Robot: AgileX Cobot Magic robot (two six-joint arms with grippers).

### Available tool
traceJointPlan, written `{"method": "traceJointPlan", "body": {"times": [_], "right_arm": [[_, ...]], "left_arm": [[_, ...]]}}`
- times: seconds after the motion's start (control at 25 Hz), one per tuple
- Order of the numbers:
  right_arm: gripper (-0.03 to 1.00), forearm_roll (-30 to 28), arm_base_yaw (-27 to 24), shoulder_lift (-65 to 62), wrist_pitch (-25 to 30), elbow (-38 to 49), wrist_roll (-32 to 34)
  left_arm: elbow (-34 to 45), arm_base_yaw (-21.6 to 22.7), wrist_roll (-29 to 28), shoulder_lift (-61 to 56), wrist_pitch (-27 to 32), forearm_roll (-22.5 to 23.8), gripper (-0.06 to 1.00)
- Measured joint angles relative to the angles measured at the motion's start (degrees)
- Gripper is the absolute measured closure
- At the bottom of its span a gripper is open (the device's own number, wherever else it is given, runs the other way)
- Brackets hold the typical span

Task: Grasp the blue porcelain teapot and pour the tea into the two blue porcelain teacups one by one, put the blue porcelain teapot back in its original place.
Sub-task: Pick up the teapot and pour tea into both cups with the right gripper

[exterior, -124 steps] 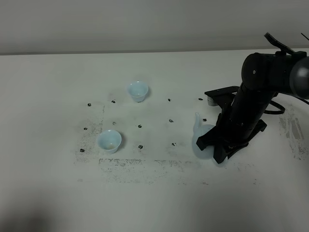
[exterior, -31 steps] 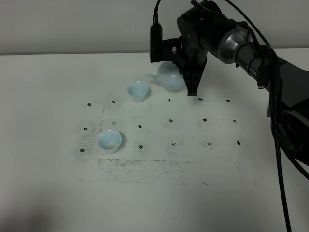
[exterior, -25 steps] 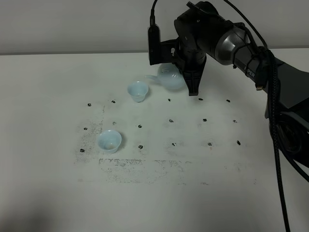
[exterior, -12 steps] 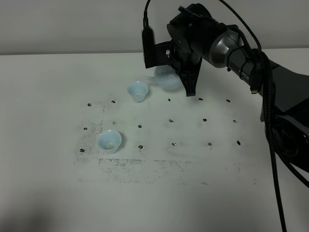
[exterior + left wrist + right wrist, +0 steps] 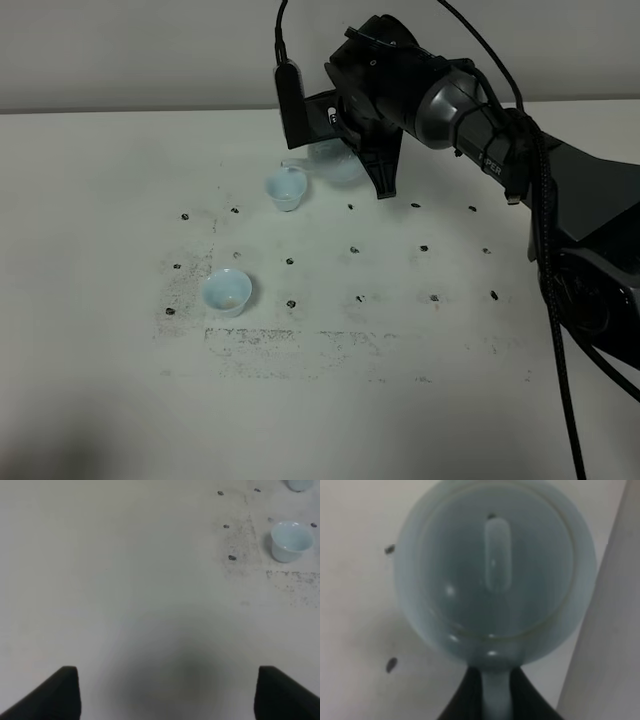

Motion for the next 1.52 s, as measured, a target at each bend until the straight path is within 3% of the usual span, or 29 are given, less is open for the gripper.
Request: {"method": "traceJointPlan", "body": {"times": [1.12,1.52], "right_arm": [[0.92,-9.82,2.78,1.00,1.06,0.00,1.09],[0.92,-10.50,2.78,1.00,1.44,0.00,1.49]], "left_arm": [[0.00,0.00,-0.04,0.00,0.00,0.00,0.26],[0.00,0.00,-0.04,0.00,0.00,0.00,0.26]]}}
